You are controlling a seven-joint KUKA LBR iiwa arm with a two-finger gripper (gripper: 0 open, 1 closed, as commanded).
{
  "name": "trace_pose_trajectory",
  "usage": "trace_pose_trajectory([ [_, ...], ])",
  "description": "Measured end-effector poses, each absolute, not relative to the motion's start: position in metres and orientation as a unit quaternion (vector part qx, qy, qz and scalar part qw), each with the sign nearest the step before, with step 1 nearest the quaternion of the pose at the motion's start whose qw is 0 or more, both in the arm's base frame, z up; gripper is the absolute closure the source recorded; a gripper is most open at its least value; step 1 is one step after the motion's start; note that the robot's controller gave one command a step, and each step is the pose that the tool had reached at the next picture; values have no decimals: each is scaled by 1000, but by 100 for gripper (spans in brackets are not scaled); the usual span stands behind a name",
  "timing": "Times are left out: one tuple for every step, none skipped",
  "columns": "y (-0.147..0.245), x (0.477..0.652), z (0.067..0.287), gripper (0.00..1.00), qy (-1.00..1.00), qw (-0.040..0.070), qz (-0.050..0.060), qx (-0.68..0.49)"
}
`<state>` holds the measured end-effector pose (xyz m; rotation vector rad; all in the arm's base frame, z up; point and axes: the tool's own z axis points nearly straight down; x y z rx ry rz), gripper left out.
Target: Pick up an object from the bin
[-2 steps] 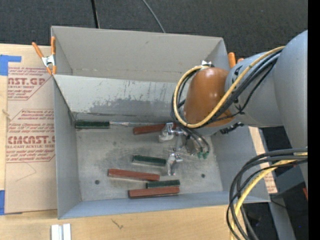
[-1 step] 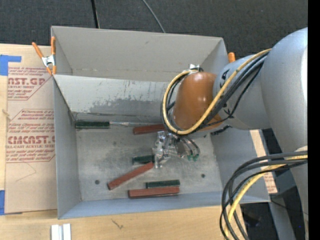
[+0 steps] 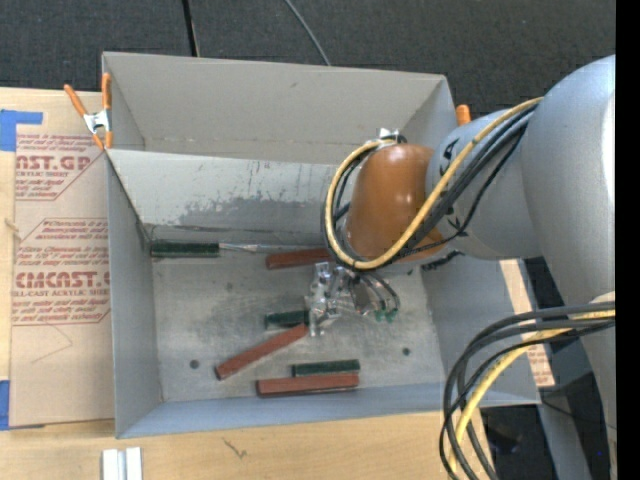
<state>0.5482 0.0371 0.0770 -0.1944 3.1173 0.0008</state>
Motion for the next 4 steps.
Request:
trace_pose_trajectory([
  [48, 550, 162, 100, 998, 1, 0, -68],
  [48, 550, 162, 100, 998, 1, 0, -68],
  [48, 555, 172, 100, 997, 1, 0, -72],
  [33, 552, 236, 100, 998, 1, 0, -69],
])
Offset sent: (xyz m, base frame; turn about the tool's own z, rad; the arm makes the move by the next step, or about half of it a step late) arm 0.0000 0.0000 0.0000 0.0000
